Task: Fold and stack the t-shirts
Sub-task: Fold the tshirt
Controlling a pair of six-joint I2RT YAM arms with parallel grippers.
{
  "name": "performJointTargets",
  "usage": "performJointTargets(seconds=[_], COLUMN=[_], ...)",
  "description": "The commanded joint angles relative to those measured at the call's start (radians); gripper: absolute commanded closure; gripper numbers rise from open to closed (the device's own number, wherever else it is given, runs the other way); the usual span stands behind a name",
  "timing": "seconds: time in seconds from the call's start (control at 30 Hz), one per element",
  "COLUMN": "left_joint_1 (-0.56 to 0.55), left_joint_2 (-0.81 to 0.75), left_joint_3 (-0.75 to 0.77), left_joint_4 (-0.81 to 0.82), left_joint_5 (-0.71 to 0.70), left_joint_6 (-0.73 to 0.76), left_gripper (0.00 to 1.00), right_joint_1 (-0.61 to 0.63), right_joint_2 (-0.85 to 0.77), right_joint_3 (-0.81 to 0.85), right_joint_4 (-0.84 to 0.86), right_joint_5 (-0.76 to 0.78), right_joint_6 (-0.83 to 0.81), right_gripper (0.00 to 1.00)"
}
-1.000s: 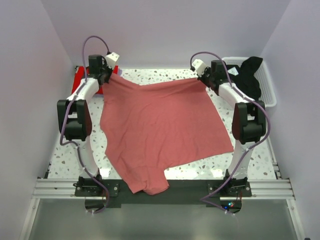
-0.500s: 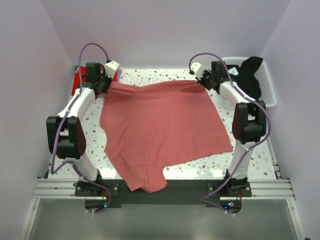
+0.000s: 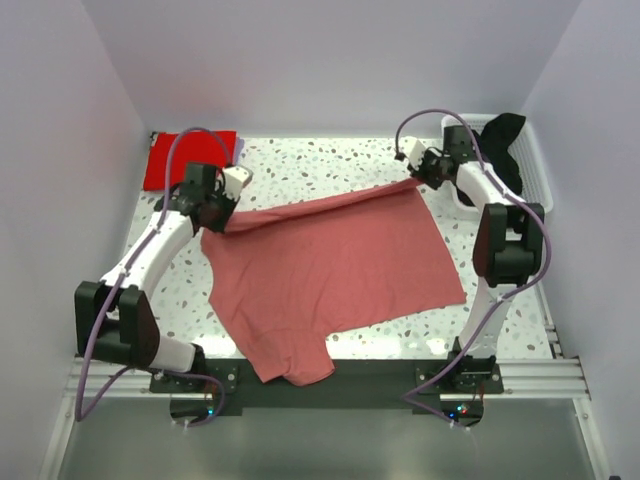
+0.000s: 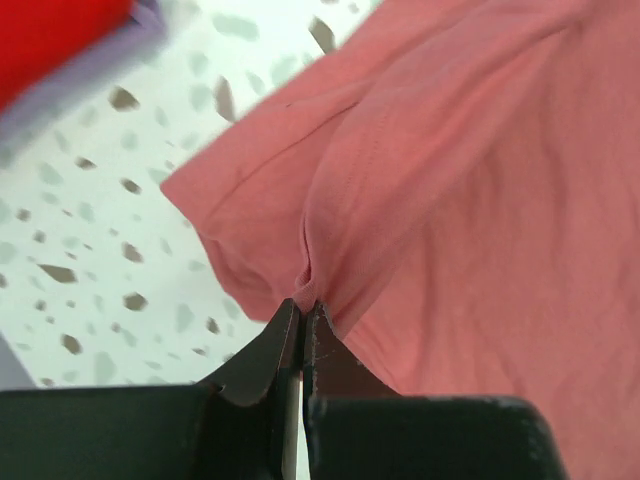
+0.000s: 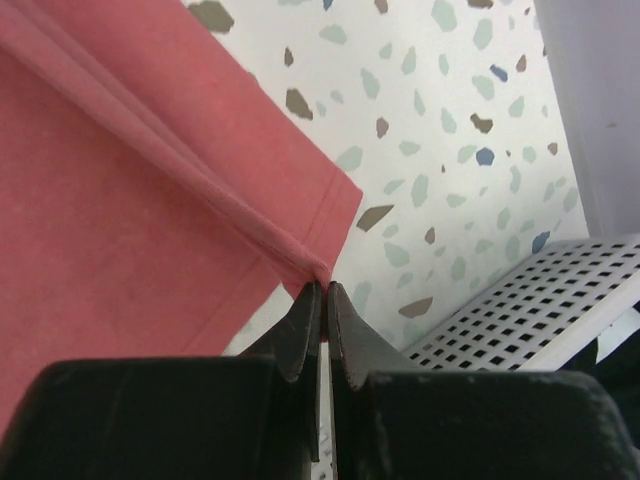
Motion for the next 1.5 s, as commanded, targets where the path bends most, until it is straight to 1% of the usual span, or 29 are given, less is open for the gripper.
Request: performJointTargets(seconds=[0.0, 0.13, 0.17, 0.33, 0.43, 0.7, 0.73, 0.87, 0.97, 1.17, 1.33, 1.43, 1.47], left_joint_1=[-0.033, -0.062, -0.065, -0.072, -0.072, -0.070, -0.070, -0.070, -0.070, -0.072, -0.072, -0.072, -0.072], left_joint_2=[-0.070, -0.057, -0.031, 0.075, 0.091, 0.078, 0.072, 0.051, 0.049, 0.046, 0.031, 0.032, 0.032], left_joint_3=[-0.098, -0.183, -0.194, -0.177, -0.160, -0.059, -0.034, -0.002, -0.008, -0.048, -0.051, -0.068, -0.071], left_joint_4=[-0.068, -0.063, -0.065, -0.063, -0.055, -0.108, -0.121, -0.151, -0.163, -0.167, -0.184, -0.204, -0.212], left_joint_5=[0.011, 0.017, 0.029, 0.005, -0.031, -0.031, -0.055, -0.071, -0.057, -0.038, -0.038, 0.030, 0.050], left_joint_6=[-0.043, -0.077, -0.084, -0.124, -0.111, -0.057, -0.051, -0.003, 0.020, 0.043, 0.069, 0.100, 0.124], left_gripper=[1.00, 1.00, 1.00, 1.00, 1.00, 1.00, 1.00, 1.00, 1.00, 1.00, 1.00, 1.00, 0.91], right_joint_1=[-0.018, -0.011, -0.006, 0.000, -0.003, -0.003, -0.002, -0.011, -0.012, -0.015, -0.018, -0.018, -0.018], right_joint_2=[-0.051, -0.007, 0.005, 0.038, 0.028, 0.005, 0.001, -0.034, -0.048, -0.064, -0.082, -0.079, -0.073], right_joint_3=[-0.021, -0.032, -0.030, -0.038, -0.044, -0.010, -0.007, -0.013, -0.038, -0.104, -0.141, -0.150, -0.147], right_joint_4=[-0.060, -0.077, -0.078, -0.086, -0.089, -0.123, -0.133, -0.155, -0.177, -0.172, -0.172, -0.183, -0.192], right_joint_5=[-0.058, -0.069, -0.057, -0.044, -0.040, -0.046, -0.041, -0.044, -0.041, -0.017, -0.011, -0.011, -0.009], right_joint_6=[-0.123, -0.151, -0.154, -0.178, -0.189, -0.192, -0.192, -0.214, -0.254, -0.275, -0.298, -0.314, -0.318], right_gripper=[1.00, 1.00, 1.00, 1.00, 1.00, 1.00, 1.00, 1.00, 1.00, 1.00, 1.00, 1.00, 1.00])
